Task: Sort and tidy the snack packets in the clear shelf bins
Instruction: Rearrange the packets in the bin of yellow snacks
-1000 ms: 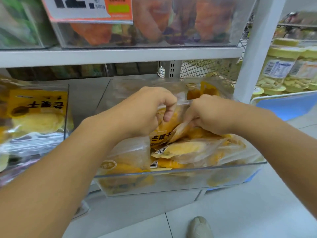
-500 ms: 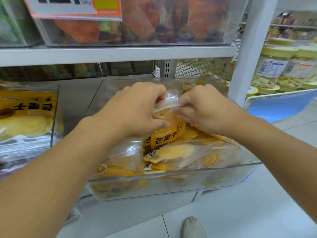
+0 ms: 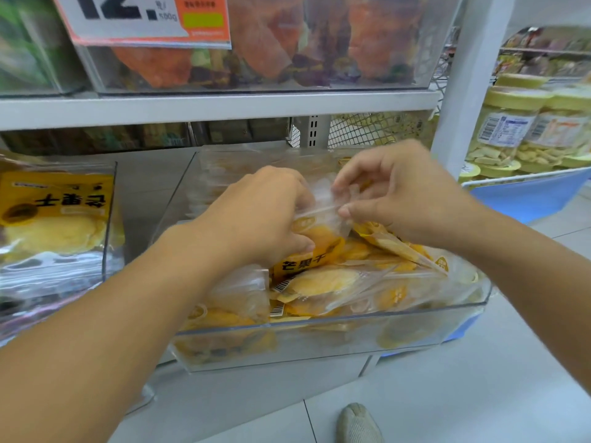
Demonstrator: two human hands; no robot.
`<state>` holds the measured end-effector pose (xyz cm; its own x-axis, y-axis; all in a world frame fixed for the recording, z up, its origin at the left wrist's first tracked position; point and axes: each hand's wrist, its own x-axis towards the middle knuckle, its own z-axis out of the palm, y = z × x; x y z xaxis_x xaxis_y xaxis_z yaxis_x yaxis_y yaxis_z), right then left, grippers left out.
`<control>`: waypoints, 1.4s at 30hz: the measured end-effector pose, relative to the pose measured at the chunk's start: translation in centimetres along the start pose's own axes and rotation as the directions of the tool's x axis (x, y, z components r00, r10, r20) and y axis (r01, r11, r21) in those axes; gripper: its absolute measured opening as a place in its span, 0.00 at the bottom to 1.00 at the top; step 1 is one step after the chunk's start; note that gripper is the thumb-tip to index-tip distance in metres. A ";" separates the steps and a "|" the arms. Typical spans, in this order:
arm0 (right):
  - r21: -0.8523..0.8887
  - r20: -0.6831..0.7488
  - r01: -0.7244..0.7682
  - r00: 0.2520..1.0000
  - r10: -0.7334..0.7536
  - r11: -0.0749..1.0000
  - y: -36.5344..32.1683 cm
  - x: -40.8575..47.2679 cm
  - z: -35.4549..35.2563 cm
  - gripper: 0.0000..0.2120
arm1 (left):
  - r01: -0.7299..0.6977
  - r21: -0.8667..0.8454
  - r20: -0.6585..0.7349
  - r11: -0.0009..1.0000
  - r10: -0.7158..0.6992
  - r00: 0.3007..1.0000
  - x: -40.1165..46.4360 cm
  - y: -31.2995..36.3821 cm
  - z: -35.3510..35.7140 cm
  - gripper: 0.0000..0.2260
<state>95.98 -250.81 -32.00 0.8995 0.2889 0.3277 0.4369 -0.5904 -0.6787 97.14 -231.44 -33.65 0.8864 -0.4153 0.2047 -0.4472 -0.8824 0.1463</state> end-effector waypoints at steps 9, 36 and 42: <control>-0.504 0.612 0.218 0.773 0.167 0.836 -2.3 -2.8 0.1 0.24 | -0.080 -0.015 -0.012 0.997 0.080 0.997 0.5 -1.0 -0.5 0.14; -0.337 0.361 0.265 0.923 -0.136 0.903 -3.7 -2.6 -2.1 0.19 | -0.077 -0.038 -0.106 0.996 0.072 0.992 0.1 -1.5 0.2 0.18; -0.567 0.614 0.265 0.768 0.185 0.780 -0.8 -2.9 0.4 0.18 | -0.064 -0.070 -0.082 0.995 0.059 0.995 -0.1 -1.3 0.0 0.18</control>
<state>92.97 -250.83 -32.68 0.7697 0.5750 -0.2775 0.5808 -0.8111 -0.0697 97.61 -230.27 -33.87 0.8459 -0.4468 0.2913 -0.5106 -0.8362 0.2001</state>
